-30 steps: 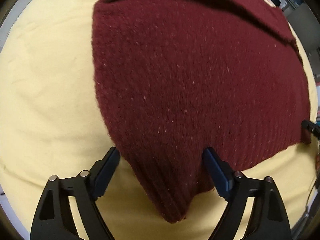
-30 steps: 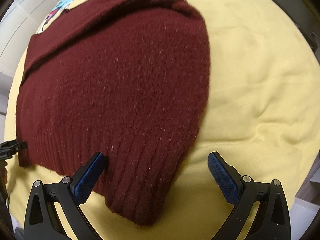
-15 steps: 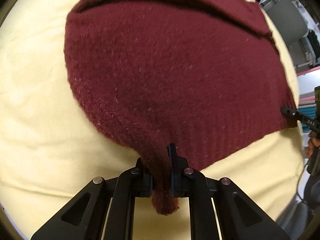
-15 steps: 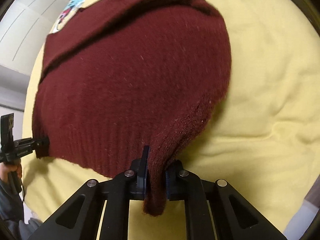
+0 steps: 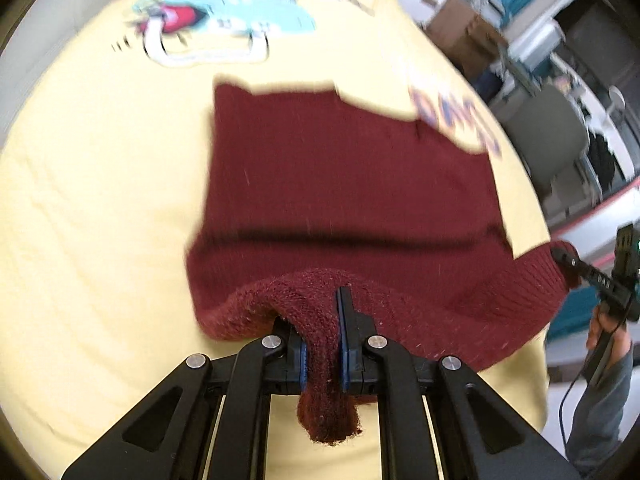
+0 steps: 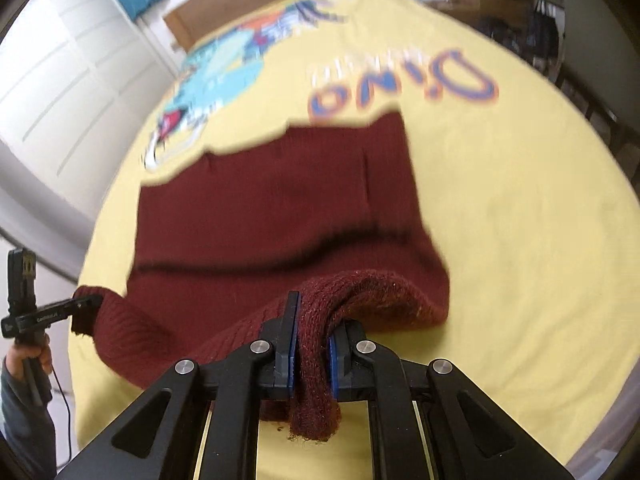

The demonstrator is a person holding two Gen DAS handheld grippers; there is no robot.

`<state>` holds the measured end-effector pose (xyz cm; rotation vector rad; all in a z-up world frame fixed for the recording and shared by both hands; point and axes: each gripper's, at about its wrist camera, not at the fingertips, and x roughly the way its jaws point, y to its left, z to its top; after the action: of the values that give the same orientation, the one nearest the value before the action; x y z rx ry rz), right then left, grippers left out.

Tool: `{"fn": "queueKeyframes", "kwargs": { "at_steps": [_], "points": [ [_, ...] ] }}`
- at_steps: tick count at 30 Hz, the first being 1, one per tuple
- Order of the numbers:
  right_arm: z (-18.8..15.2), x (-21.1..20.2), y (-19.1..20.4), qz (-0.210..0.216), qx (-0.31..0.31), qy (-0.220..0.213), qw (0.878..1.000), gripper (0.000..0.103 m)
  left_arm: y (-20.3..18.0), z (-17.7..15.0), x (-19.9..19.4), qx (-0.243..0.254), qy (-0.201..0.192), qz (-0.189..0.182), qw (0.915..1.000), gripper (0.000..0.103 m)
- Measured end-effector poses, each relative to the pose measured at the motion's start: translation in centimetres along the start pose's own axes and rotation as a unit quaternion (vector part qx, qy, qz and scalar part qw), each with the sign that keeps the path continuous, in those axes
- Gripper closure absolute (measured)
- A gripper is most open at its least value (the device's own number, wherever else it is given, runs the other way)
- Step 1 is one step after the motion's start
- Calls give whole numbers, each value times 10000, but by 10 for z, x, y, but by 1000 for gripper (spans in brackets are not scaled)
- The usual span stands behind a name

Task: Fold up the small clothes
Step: 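Grasp the sweater hem with both tools and lift it, then fold the hem over toward the collar with both tools and release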

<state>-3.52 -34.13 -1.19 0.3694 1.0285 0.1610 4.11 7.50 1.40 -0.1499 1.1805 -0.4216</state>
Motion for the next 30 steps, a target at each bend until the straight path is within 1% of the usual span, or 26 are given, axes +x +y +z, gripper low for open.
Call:
{"fn": "queueKeyframes", "kwargs": {
  "at_steps": [2, 4, 6, 8, 10, 12, 13, 17, 20, 23, 25, 26, 27, 28, 29, 30],
  "points": [
    [22, -5, 0, 1, 67, -285, 9996, 92, 2, 18, -8, -41, -238, 62, 9997, 94],
    [42, -9, -3, 30, 135, -452, 9989, 92, 11, 38, -15, -149, -459, 74, 9988, 94],
    [64, -7, -3, 1, 190, -602, 9980, 92, 26, 53, -23, -244, -562, 71, 9981, 94],
    [87, 3, 0, -1, 224, -683, 9974, 92, 26, 70, -17, -204, -622, 189, 9977, 94],
    [110, 18, 2, 31, 213, -676, 9975, 92, 22, 87, -3, -74, -614, 414, 9972, 94],
    [125, 31, 1, -18, 166, -576, 9982, 92, 19, 94, 15, -25, -565, 496, 9972, 94],
    [132, 39, 0, -80, 153, -500, 9986, 92, 19, 100, 26, 50, -530, 605, 9967, 94],
    [149, 86, -5, -300, 140, -36, 9994, 92, 23, 105, 70, 153, -380, 758, 9963, 94],
    [152, 113, -11, -501, 203, 184, 9984, 91, 31, 113, 97, 33, -276, 882, 9957, 93],
    [152, 136, -21, -623, 352, 396, 9967, 89, 39, 117, 112, -75, -258, 1053, 9941, 92],
    [151, 147, -26, -688, 399, 512, 9955, 88, 43, 117, 121, -133, -152, 1156, 9931, 90],
    [150, 152, -27, -713, 398, 577, 9950, 86, 43, 117, 120, -143, -137, 1174, 9929, 88],
    [149, 154, -27, -733, 397, 590, 9948, 80, 42, 116, 119, -134, -157, 1183, 9928, 82],
    [148, 154, -28, -751, 407, 586, 9946, 69, 41, 116, 117, -114, -190, 1159, 9930, 77],
    [148, 154, -29, -700, 447, 568, 9949, 63, 39, 117, 114, -96, -220, 1138, 9932, 59],
    [149, 152, -30, -607, 511, 525, 9955, 48, 37, 117, 110, -83, -260, 1124, 9933, 44]
  ]
}}
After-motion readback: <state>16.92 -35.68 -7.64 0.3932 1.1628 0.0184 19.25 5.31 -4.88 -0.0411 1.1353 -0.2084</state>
